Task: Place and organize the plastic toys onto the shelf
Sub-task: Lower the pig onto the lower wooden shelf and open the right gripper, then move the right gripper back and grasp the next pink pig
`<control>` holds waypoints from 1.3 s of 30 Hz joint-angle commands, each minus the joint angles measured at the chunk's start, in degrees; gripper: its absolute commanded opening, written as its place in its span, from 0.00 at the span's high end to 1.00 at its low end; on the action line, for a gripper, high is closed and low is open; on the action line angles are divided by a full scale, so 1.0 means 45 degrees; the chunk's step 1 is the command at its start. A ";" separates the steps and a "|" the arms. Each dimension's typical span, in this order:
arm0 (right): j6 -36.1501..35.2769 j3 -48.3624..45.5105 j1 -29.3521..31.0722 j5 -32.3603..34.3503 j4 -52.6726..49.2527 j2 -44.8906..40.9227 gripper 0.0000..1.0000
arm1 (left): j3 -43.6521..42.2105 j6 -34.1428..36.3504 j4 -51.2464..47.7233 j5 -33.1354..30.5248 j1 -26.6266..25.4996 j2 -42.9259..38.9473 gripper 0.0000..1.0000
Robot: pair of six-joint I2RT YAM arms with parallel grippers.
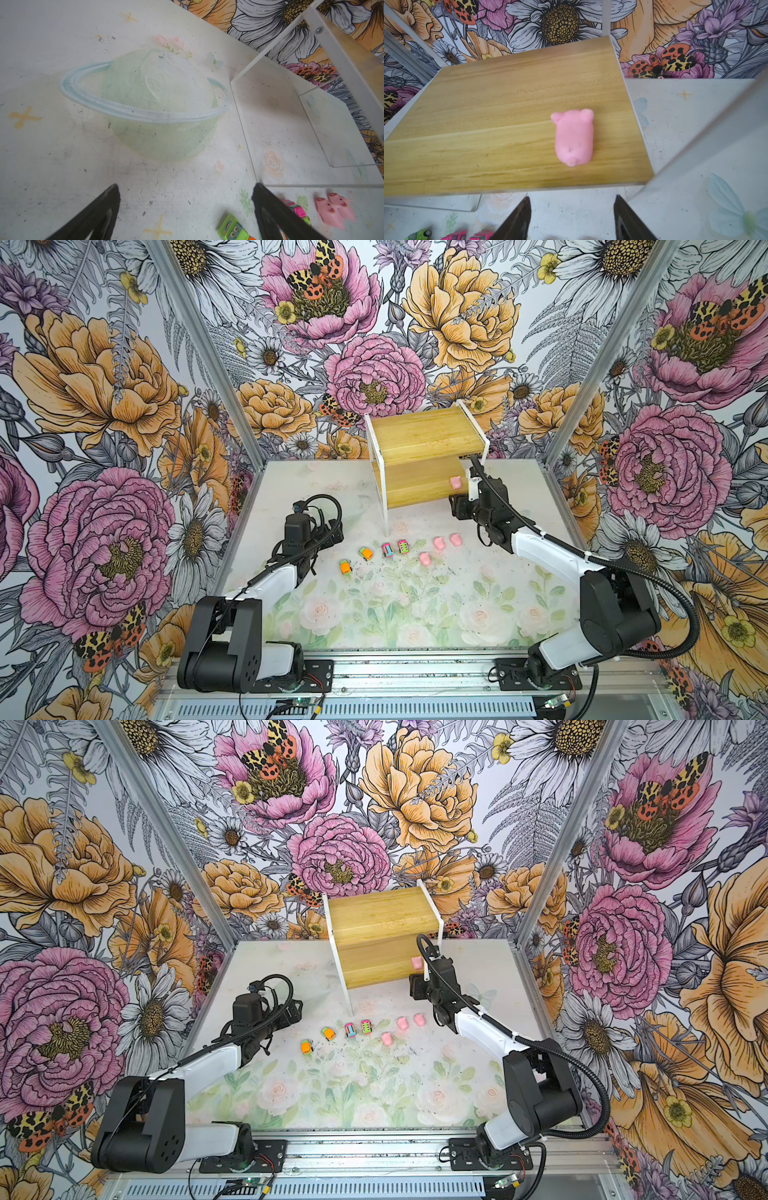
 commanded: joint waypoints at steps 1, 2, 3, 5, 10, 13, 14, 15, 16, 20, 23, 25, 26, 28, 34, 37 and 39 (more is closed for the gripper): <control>-0.0425 -0.0822 0.0040 -0.0820 -0.0036 -0.0968 0.36 | 0.0245 0.0186 -0.0007 0.0287 0.0121 -0.0025 0.01; -0.0418 -0.1214 0.0028 -0.1046 0.0195 -0.1264 0.36 | 0.0240 0.0201 -0.0008 0.0302 0.0114 -0.0025 0.01; -0.0419 -0.1540 0.0031 -0.1254 0.0403 -0.1451 0.36 | 0.0245 0.0201 -0.0003 0.0304 0.0123 -0.0025 0.01; -0.0233 -0.2271 0.0014 -0.1423 0.0820 -0.1876 0.36 | 0.0245 0.0201 -0.0007 0.0332 0.0115 -0.0045 0.01; 0.0288 -0.3737 -0.0023 -0.1369 0.1695 -0.2082 0.37 | 0.0245 0.0231 -0.0008 0.0448 0.0115 -0.0079 0.01; 0.0814 -0.4441 -0.0018 -0.1456 0.2387 -0.1816 0.38 | 0.0197 0.0284 -0.0028 0.0498 0.0105 -0.0123 0.01; 0.1064 -0.4654 -0.0020 -0.1386 0.2644 -0.1670 0.38 | 0.0169 0.0282 -0.0027 0.0501 0.0100 -0.0157 0.01; 0.1257 -0.4811 -0.0019 -0.1348 0.2814 -0.1545 0.39 | 0.0133 0.0265 -0.0028 0.0506 0.0094 -0.0162 0.01; 0.1409 -0.4978 -0.0026 -0.1323 0.3014 -0.1382 0.39 | 0.0111 0.0266 -0.0025 0.0538 0.0094 -0.0181 0.01; 0.1691 -0.5280 -0.0024 -0.0796 0.3584 -0.0810 0.39 | 0.0031 0.0279 -0.0028 0.0616 0.0071 -0.0143 0.01; 0.1670 -0.5193 -0.0025 -0.0710 0.3726 -0.0328 0.40 | 0.0011 0.0344 -0.0028 0.0735 0.0010 -0.0089 0.01; 0.1634 -0.5154 -0.0024 -0.0652 0.3931 -0.0026 0.40 | -0.0009 0.0420 -0.0028 0.0899 -0.0040 -0.0065 0.01; 0.1603 -0.5156 -0.0020 -0.0629 0.4035 0.0142 0.40 | -0.0009 0.0464 -0.0009 0.1002 -0.0058 -0.0045 0.01; 0.1486 -0.5111 -0.0035 -0.0626 0.4226 0.0452 0.40 | -0.0008 0.0566 -0.0007 0.1258 -0.0084 -0.0026 0.01; 0.1340 -0.4904 -0.0111 -0.0910 0.4790 0.1470 0.42 | 0.0001 0.1080 0.0303 0.2971 -0.0199 0.0374 0.01; 0.1342 -0.4789 -0.0090 -0.0929 0.4902 0.1671 0.42 | 0.0045 0.1102 0.0377 0.3725 -0.0194 0.0758 0.01; 0.1295 -0.4704 -0.0100 -0.0826 0.4888 0.1720 0.42 | 0.0040 0.1014 0.0521 0.4277 -0.0156 0.1044 0.01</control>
